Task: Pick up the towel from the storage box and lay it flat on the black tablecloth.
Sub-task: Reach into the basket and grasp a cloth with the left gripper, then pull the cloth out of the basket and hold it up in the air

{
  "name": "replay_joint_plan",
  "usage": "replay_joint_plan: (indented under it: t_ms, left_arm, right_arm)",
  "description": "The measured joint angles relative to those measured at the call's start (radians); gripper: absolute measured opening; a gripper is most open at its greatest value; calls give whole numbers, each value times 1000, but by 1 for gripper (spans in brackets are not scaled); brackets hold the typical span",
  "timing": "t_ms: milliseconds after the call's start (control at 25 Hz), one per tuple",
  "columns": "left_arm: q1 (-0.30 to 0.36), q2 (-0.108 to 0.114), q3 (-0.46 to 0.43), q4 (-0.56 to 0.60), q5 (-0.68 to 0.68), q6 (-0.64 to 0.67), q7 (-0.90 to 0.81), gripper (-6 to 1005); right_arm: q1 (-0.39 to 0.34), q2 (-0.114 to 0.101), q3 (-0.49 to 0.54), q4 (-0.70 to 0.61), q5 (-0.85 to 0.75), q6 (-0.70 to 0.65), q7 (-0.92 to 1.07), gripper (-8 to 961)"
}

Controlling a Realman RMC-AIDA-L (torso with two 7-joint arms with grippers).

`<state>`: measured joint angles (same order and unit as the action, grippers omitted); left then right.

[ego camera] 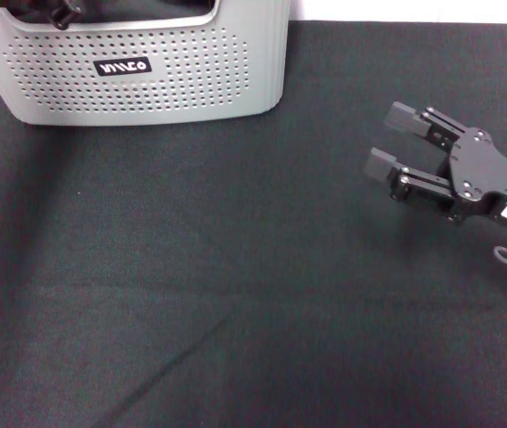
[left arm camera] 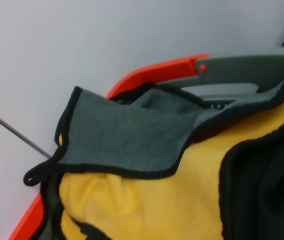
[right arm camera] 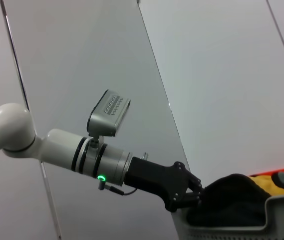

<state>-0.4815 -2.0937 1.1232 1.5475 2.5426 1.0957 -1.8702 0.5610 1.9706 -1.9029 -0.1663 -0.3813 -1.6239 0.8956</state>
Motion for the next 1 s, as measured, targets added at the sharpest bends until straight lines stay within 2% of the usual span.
replay_joint_plan:
  t_ms: [280,480,640,1000]
  left_arm:
    - [8,2,-60,89,-137,100,-24,19]
    - [46,5,-167,207,-380,200,-35,19]
    - [97,6,-200,292,-526,219,-31,19]
    - [132,4,-202,401,-624,265,-51,20]
  right_arm:
    - [-30,-11,28,3,0,-48,0,843]
    - [-50,-30,54,1,-3,-81,0,844]
    - [-53,-40,63,7,-4,-112,0,843]
    - [-36,-41,62,-4,-6,-133,-19,842]
